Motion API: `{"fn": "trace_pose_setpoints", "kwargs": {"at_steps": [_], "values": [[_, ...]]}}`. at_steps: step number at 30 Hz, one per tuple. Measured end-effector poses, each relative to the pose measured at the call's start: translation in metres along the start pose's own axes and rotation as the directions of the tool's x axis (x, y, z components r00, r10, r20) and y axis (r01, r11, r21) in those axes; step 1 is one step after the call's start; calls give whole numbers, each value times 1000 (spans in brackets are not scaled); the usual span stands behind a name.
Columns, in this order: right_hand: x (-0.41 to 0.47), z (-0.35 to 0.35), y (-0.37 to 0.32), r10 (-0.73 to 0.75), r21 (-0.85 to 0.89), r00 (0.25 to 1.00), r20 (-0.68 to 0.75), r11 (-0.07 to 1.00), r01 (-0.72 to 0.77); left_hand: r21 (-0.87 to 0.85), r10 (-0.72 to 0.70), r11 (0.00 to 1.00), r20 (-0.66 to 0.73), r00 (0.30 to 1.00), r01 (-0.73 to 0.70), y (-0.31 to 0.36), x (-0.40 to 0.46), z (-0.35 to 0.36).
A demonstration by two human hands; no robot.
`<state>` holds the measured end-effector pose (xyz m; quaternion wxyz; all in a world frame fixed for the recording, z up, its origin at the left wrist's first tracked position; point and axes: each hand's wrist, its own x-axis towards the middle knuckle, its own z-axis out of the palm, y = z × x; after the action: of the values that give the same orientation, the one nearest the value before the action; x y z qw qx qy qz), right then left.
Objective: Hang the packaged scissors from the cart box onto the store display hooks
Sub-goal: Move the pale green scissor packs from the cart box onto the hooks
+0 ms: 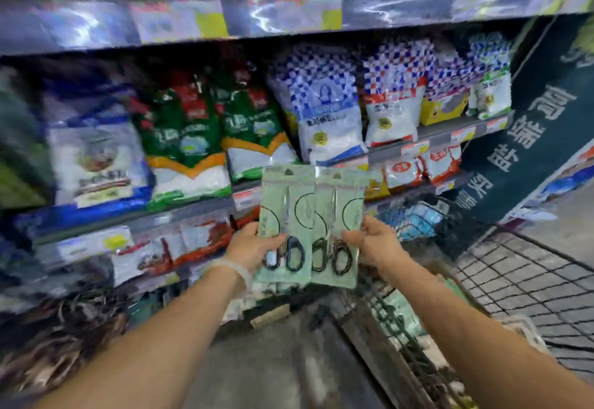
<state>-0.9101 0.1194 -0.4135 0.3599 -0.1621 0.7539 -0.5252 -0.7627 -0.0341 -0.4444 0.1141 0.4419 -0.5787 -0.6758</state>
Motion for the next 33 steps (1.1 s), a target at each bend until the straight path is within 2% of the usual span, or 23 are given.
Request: {"fn": "trace_pose_setpoints", "kwargs": {"at_steps": [4,8,11,16,22,26,33], "values": [[-51,102,-19,-75,-83,981,180,992,91,-128,26,991,-162,986,-48,-26,-76,-109],[-102,206,-30,-132,-142,926,353,971,193,-194,29,975,-365,931,-106,-55,-160,-209],[-145,283,-38,-150,-145,842,517,955,259,-256,-20,959,-491,871,-123,-83,-220,-274],[-208,394,-54,-215,-179,683,698,871,457,-296,-82,940,-680,729,-171,-121,-308,-364],[-262,515,-64,-205,-160,501,841,790,592,-384,-153,869,-807,570,-311,-161,-377,-448],[-280,594,-71,-172,-136,460,871,816,562,-385,-162,851,-839,519,-358,-174,-402,-506],[-281,716,-87,-128,-121,444,887,863,491,-409,-209,845,-845,492,-344,-174,-404,-613]]}}
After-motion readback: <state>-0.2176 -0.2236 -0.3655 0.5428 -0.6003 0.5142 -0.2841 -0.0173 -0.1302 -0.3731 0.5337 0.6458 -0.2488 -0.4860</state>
